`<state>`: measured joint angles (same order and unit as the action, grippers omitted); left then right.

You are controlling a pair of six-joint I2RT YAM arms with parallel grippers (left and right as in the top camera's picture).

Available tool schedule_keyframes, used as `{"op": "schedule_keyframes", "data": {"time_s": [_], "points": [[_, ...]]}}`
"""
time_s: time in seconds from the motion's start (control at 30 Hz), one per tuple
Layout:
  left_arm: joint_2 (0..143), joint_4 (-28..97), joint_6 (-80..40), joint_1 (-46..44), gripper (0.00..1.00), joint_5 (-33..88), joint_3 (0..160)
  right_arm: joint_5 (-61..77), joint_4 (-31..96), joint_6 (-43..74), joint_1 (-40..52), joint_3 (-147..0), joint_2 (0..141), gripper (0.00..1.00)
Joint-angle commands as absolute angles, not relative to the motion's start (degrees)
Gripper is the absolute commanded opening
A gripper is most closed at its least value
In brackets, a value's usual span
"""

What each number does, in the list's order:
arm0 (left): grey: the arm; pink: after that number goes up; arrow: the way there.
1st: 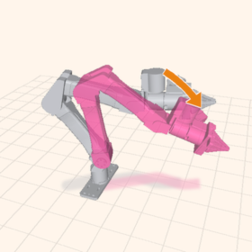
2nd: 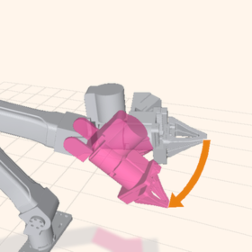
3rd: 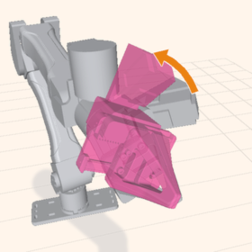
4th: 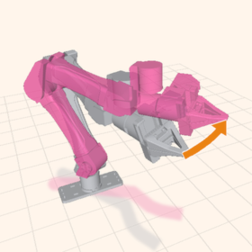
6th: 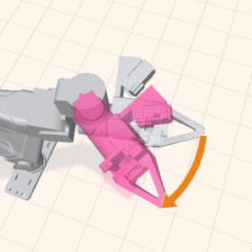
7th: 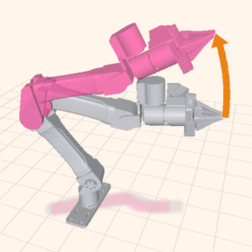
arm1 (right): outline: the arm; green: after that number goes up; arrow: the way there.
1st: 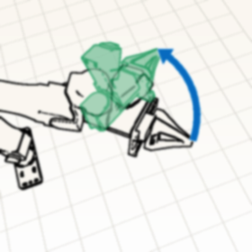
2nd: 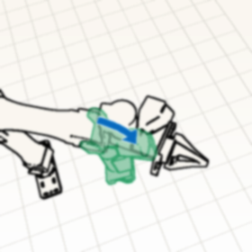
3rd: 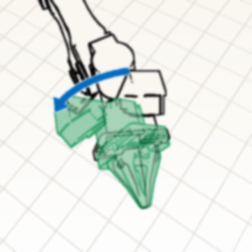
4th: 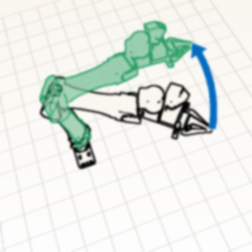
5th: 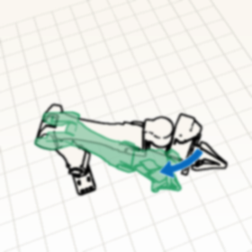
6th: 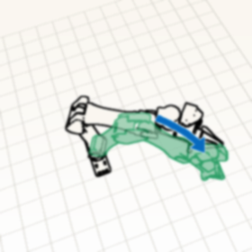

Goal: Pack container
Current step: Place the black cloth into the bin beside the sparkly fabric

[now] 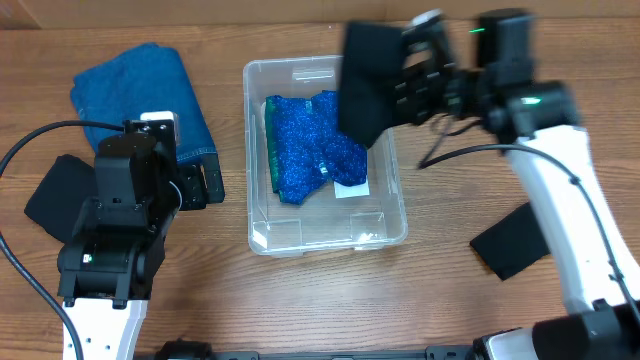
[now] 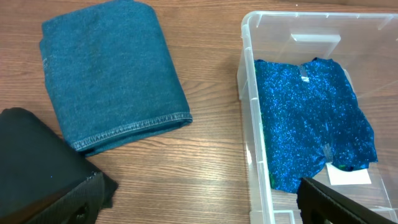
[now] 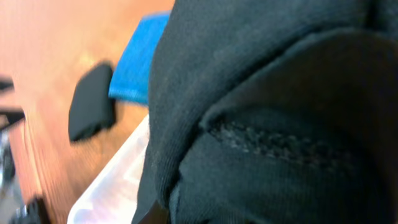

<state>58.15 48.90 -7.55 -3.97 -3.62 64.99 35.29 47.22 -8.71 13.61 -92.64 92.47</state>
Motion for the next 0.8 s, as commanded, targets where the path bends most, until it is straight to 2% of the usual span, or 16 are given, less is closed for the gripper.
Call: {"op": "schedule_keyframes", "data": {"time_s": [0.0, 0.1, 0.27, 0.3, 0.33, 0.5, 0.6, 0.67, 0.77], "points": [[58.4, 49.1, -7.8, -3.4, 1.0, -2.9, 66.4, 24.5, 46.3, -15.5, 21.7, -93.1, 98.6, 0.04], [58.9, 49.4, -7.8, -3.4, 1.0, -2.9, 66.4, 18.9, 43.6, -14.6, 23.5, -93.1, 107.1, 0.04], [58.9, 49.4, -7.7, -3.4, 1.0, -2.9, 66.4, 9.7, 42.2, -14.6, 21.7, -93.1, 111.1, 0.04], [58.9, 49.4, -7.7, -3.4, 1.0, -2.9, 66.4, 8.5, 42.3, -14.6, 21.3, -93.1, 111.1, 0.79], [58.9, 49.4, -7.7, -3.4, 1.0, -2.9, 66.4, 8.1, 42.3, -14.6, 21.2, -93.1, 111.0, 1.0], [58.9, 49.4, -7.7, -3.4, 1.0, -2.9, 66.4, -0.5, 42.5, -12.4, 23.7, -97.3, 104.5, 1.0], [58.9, 49.5, -7.7, -3.4, 1.0, -3.0, 66.4, -8.1, 42.4, -5.0, 23.4, -101.2, 98.0, 1.0], [58.8, 50.2, -8.6, -3.2, 1.0, -3.3, 66.5, -9.8, 44.0, 5.0, 17.5, -101.4, 92.3, 1.0], [58.7, 53.5, -14.9, 3.4, 1.0, -3.0, 66.6, -1.7, 54.4, 8.0, 4.5, -101.4, 90.9, 1.0]]}}
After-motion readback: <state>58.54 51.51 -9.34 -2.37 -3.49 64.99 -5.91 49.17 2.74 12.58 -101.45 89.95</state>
